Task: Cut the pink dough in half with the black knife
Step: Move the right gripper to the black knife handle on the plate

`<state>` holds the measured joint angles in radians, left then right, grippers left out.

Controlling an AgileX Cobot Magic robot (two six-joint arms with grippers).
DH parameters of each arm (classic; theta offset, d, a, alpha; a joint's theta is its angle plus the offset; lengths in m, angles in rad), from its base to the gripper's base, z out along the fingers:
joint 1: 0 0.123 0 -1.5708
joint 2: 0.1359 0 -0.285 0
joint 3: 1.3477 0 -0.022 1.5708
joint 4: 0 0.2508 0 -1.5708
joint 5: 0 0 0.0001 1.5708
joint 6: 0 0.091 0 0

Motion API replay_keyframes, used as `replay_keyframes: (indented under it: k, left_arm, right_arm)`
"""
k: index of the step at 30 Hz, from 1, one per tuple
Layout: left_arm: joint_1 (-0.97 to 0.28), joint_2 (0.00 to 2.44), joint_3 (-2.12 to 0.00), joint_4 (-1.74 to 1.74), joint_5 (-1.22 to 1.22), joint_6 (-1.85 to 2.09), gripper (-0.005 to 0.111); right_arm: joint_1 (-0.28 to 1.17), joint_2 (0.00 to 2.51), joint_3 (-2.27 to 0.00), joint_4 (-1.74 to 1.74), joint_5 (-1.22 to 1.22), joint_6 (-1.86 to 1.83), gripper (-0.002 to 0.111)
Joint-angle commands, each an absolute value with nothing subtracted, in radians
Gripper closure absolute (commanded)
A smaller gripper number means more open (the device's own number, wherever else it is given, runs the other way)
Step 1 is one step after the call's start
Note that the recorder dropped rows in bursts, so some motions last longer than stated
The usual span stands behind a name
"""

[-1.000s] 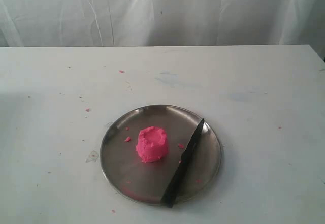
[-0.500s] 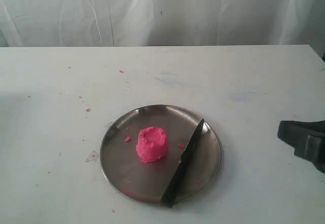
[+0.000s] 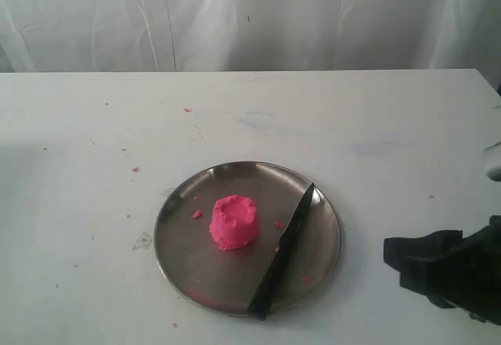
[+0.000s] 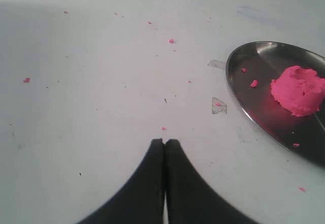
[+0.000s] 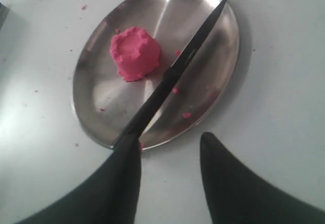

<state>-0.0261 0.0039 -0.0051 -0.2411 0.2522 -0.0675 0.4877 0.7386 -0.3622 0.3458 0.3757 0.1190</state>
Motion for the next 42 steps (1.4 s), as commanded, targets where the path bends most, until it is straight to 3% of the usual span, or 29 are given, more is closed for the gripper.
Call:
replay_keyframes:
  k: [1,9,17,23,31,42]
  left_arm:
    - [-0.023,0.000,0.000,-0.247,0.248,-0.070,0.107]
    - [-0.023,0.000,0.000,-0.247,0.248,-0.070,0.107]
    - [-0.023,0.000,0.000,-0.247,0.248,-0.070,0.107]
    - [-0.023,0.000,0.000,-0.247,0.248,-0.070,0.107]
    - [-0.023,0.000,0.000,-0.247,0.248,-0.070,0.107]
    - [-0.023,0.000,0.000,-0.247,0.248,-0.070,0.107]
  right_arm:
    - [0.489,0.758,-0.359,0.156,0.302,0.120,0.071]
    - [0.489,0.760,-0.359,0.221,0.241,0.059,0.071]
    - [0.489,0.778,-0.359,1.157,0.349,-0.664,0.071]
    - [0.489,0.931,-0.359,1.543,0.367,-0.889,0.071]
    - [0.489,1.212,-0.378,1.570,0.411,-0.917,0.057]
    - [0.489,1.384,-0.479,1.582,0.421,-0.938,0.056]
